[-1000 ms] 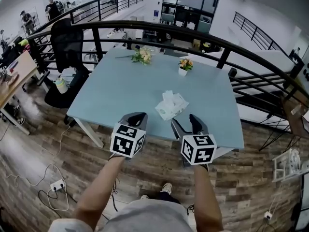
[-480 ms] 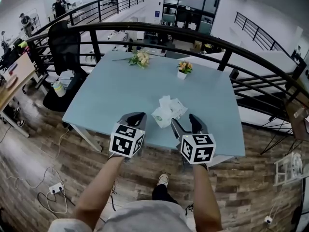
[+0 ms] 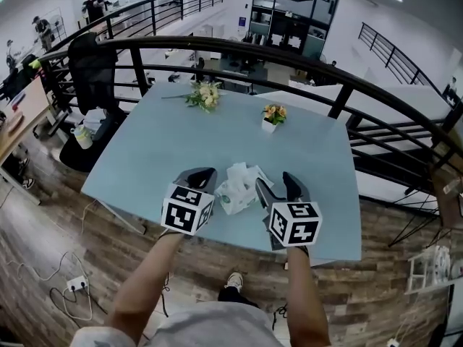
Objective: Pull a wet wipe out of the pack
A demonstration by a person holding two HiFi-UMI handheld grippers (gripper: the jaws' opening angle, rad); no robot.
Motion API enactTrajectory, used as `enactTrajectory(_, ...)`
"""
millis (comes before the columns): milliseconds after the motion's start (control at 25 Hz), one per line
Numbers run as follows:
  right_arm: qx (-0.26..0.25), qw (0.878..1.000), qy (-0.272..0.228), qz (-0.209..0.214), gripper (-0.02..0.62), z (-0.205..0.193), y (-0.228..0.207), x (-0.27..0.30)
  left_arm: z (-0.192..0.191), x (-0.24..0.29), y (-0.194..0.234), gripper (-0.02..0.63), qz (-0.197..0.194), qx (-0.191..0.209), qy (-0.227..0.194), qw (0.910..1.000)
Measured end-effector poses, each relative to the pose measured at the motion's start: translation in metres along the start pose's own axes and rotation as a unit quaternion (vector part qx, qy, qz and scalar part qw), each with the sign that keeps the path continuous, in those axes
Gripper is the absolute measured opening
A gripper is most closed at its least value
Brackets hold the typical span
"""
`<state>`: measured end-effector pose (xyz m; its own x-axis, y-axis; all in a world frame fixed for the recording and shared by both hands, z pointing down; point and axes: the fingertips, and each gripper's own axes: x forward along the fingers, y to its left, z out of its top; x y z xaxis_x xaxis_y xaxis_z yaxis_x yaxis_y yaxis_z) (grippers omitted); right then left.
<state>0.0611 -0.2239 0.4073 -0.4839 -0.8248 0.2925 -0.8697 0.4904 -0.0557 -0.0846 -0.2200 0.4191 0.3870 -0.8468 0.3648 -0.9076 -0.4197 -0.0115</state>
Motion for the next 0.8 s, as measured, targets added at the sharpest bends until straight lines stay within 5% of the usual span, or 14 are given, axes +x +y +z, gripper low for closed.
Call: enactTrajectory(800,0.013,1.000,0.012,0.008,0.293,0.013,-0.096,0.057,0.033,0.099,-0.004,-0.005,0.017,0.000,0.019,0.9997)
